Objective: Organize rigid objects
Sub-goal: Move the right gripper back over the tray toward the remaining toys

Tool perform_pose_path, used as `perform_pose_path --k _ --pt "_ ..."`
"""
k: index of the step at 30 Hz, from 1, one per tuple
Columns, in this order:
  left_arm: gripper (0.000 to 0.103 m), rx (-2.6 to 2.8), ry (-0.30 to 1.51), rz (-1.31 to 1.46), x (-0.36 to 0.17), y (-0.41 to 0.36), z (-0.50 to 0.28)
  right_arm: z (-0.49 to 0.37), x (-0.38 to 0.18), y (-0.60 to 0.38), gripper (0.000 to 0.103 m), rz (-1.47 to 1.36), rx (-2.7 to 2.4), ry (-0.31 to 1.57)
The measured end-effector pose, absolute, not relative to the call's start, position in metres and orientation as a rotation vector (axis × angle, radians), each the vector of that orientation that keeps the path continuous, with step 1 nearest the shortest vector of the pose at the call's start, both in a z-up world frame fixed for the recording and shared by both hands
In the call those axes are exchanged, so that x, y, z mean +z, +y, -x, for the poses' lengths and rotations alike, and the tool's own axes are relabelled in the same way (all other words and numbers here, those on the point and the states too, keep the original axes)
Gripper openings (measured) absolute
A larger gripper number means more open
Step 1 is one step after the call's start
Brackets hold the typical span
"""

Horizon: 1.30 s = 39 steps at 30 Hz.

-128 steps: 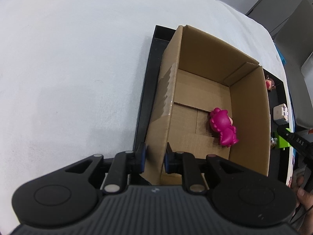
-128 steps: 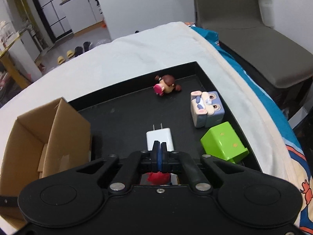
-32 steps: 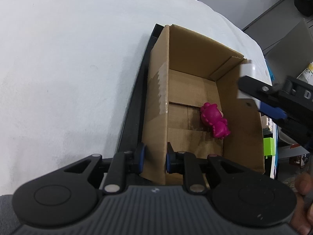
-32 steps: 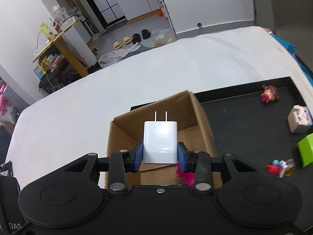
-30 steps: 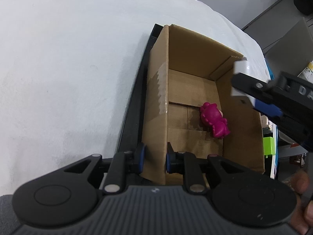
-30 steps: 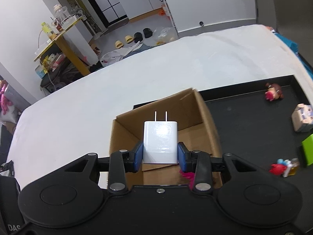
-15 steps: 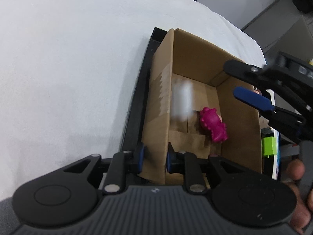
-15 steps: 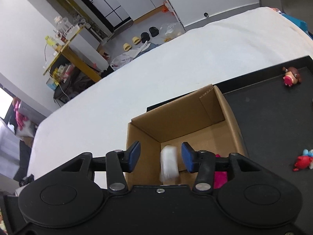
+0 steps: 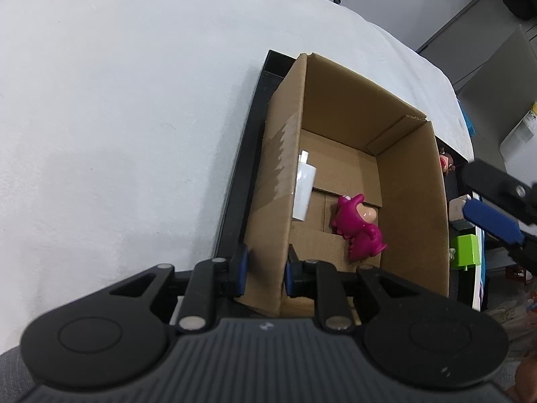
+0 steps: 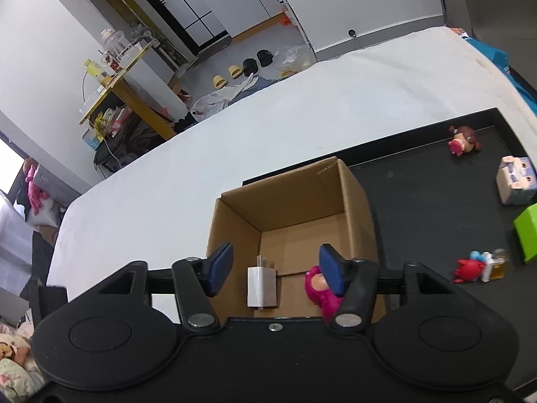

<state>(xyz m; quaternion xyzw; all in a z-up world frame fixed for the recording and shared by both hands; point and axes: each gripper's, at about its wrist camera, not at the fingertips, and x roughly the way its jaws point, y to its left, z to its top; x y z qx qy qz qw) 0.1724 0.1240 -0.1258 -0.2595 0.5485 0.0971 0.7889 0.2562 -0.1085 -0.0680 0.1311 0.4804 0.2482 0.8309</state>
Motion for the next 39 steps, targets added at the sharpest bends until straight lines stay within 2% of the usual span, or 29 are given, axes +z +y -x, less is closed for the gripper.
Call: perform_pose_path --k 3,13,30,39 --pt "0.020 0.212 1.184 0.547 -0.125 0.123 -0.174 -0.255 -0.067 -0.117 0.059 -0.269 0.509 1.026" --pt "0.019 0.218 1.187 0.520 -0.125 0.119 -0.176 -0.250 -0.066 -0.154 0.075 -0.248 0.446 1.024" --pt "0.018 0.252 1.188 0.502 -0.122 0.113 -0.177 -0.266 -0.075 -0.232 0.085 -0.314 0.289 1.058" --pt "0.018 0.267 1.182 0.498 -0.121 0.108 -0.177 -0.275 -0.093 -0.254 0.087 -0.353 0.226 1.112"
